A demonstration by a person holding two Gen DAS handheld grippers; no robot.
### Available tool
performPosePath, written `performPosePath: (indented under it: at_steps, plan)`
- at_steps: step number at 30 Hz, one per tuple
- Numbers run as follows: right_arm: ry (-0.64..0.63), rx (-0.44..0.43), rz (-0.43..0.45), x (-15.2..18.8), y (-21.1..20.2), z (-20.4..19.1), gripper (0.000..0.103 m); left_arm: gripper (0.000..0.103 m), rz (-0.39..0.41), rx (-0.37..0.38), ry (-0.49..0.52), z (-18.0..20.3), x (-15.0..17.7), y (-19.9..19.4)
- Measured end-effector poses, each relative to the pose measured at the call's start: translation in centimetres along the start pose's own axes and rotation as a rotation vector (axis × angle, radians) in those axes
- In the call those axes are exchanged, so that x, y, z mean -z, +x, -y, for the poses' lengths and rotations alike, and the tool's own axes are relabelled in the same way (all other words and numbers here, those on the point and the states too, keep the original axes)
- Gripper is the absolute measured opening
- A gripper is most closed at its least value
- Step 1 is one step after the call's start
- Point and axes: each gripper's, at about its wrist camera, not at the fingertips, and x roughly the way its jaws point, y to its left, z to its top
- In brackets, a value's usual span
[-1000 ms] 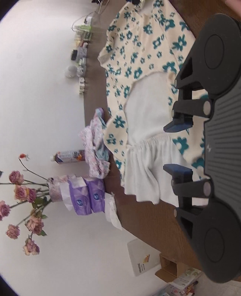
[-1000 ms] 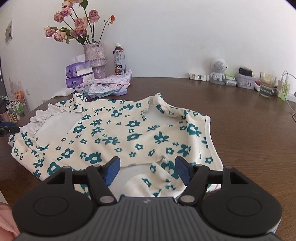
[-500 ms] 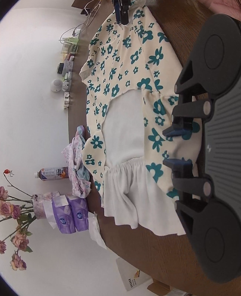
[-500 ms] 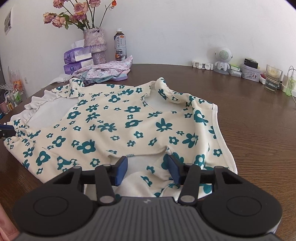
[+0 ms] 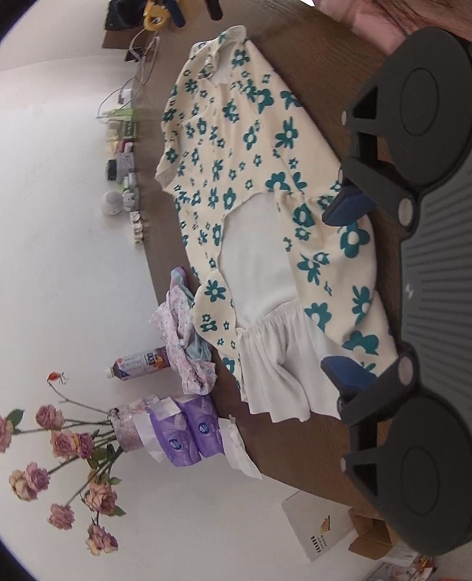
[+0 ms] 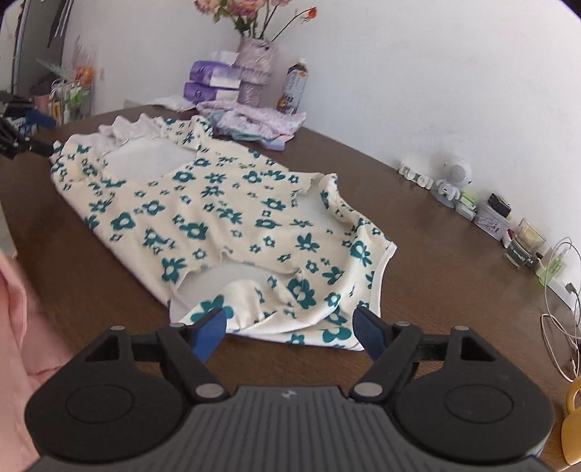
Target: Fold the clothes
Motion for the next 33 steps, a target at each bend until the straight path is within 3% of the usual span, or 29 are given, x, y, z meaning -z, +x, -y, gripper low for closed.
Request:
performPosePath:
  at_steps: [4, 10, 17, 21, 27, 29, 31, 33]
  plan:
    - [-0.132, -0.030, -0.026, -0.2, 0.8, -1.7, 0.078, 0.083, -0.053, 0.022, 0.116, 1.3, 0.4, 0.3]
    - [-0.310, -0.059, -0.087, -0.7, 2.4, -2.5, 0.076, 0.083, -0.098, 0.056, 0.197, 1.8, -0.1, 1.4]
    - [-0.427, -0.110, -0.137, -1.3, 3.2, -2.9, 0.054, 0.076, -0.188, 0.102, 0.357, 2.4, -0.9, 3.0]
    - [-0.491, -0.139, -0.163, -1.6, 3.6, -3.2, 0.050, 0.070, -0.218, 0.132, 0.489, 3.4, -1.0, 3.2]
    - [-0.555, -0.169, -0.169, -2.1, 4.0, -4.2, 0.035, 0.048, -0.236, 0.157, 0.604, 4.4, -1.8, 4.4]
    - [-0.579, -0.178, -0.183, -2.3, 4.2, -4.4, 0.025, 0.023, -0.249, 0.174, 0.648, 4.9, -1.8, 4.6]
    - [-0.600, -0.189, -0.200, -2.3, 4.3, -4.6, 0.012, 0.008, -0.267, 0.173, 0.700, 5.5, -1.6, 4.8]
    - [-0.623, -0.187, -0.207, -2.1, 4.3, -4.9, 0.007, 0.008, -0.267, 0.164, 0.717, 5.8, -1.5, 4.7]
